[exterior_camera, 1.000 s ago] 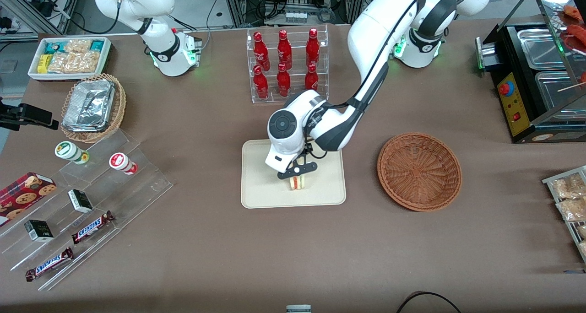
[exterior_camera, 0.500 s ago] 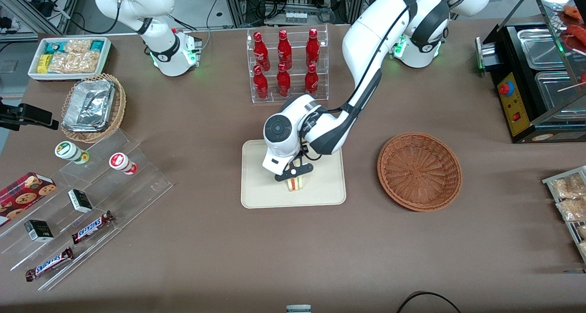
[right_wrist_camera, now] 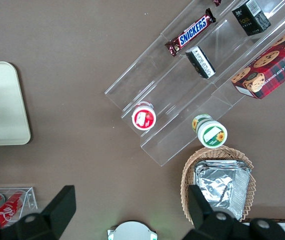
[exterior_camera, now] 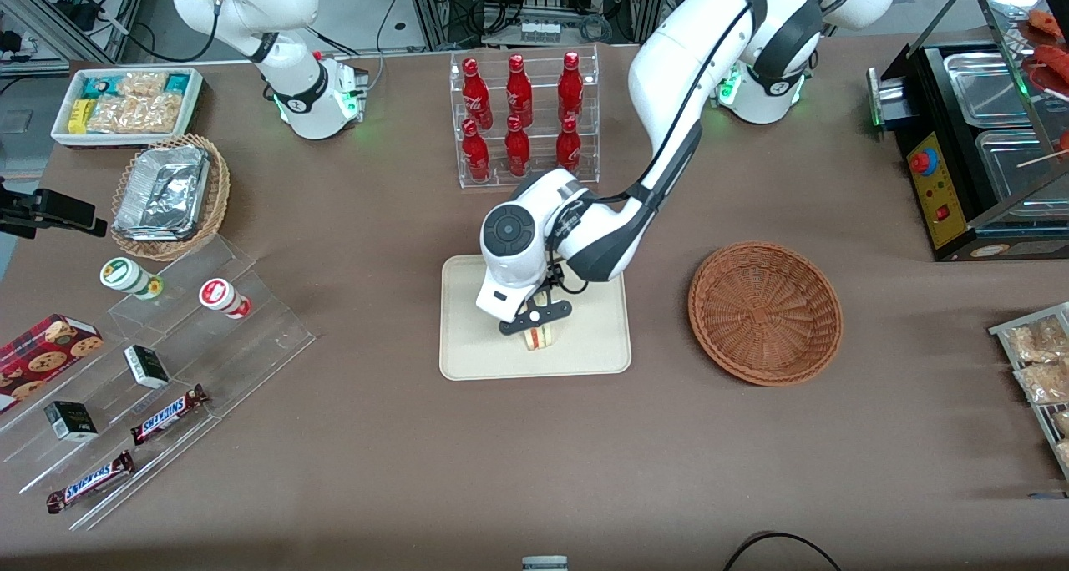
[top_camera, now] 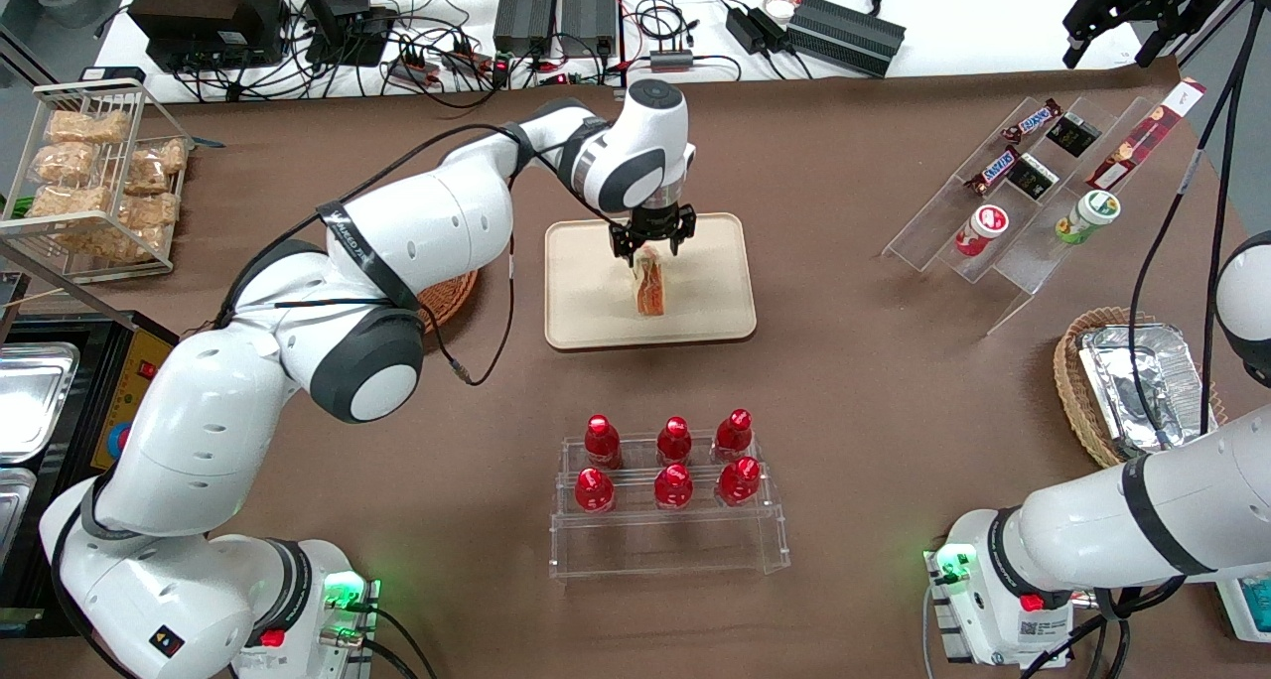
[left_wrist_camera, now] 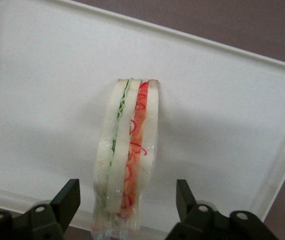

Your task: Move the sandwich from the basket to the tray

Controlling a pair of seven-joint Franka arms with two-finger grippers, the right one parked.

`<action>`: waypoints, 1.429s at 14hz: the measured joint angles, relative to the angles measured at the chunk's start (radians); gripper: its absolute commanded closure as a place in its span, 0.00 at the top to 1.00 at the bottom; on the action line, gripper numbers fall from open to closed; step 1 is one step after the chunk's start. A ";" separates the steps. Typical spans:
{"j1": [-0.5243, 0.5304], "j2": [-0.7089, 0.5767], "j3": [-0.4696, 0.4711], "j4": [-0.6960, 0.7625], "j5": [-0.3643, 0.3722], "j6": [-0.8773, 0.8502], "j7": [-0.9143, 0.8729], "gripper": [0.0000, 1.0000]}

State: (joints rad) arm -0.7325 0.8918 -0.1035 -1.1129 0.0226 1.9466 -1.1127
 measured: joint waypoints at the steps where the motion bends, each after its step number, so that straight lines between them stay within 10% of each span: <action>1: 0.003 -0.023 0.000 0.005 0.000 -0.019 0.001 1.00; 12: 0.197 -0.226 0.019 -0.003 0.006 -0.280 0.315 1.00; 20: 0.415 -0.464 0.038 -0.274 0.014 -0.288 0.684 1.00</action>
State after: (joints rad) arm -0.3179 0.4280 -0.0654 -1.3873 0.0370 1.6591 -0.4291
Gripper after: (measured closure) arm 0.000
